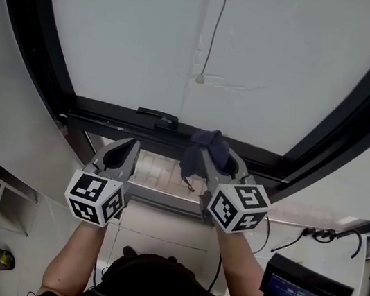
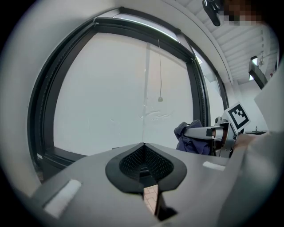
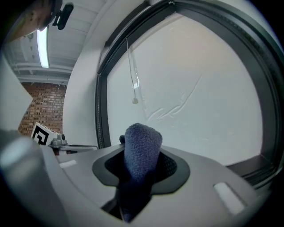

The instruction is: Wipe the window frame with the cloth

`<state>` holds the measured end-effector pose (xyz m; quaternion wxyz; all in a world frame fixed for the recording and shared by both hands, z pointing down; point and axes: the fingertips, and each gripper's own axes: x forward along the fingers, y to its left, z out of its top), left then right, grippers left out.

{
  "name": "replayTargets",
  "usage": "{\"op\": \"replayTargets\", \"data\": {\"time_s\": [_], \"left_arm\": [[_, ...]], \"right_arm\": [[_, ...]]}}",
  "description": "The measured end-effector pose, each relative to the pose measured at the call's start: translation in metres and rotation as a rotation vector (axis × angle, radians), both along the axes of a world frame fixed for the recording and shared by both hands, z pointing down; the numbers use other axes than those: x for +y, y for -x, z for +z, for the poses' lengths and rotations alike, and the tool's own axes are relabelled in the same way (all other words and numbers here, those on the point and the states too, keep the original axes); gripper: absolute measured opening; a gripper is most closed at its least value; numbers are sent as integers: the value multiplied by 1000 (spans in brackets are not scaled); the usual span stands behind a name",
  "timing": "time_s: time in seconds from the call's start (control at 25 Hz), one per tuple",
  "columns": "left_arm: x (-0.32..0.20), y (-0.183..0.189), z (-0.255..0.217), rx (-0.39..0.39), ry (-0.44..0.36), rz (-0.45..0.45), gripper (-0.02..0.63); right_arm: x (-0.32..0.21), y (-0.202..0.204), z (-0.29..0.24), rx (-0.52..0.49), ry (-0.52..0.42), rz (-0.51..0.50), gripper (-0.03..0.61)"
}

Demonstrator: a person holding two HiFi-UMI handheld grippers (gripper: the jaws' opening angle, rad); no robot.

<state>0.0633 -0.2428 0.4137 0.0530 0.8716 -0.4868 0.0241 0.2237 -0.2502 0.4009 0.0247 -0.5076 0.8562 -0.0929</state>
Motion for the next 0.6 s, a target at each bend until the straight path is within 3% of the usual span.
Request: {"op": "replayTargets", "data": {"time_s": [0.2,0.6], "left_arm": [[7,-15,-3,-9,-13,-18,-6],[16,-3,-13,-46,-51,90,-6]], "right_arm": [[10,-22,-1,21,-23,-22,135],[28,-6,5,48,-8,53,133]]}}
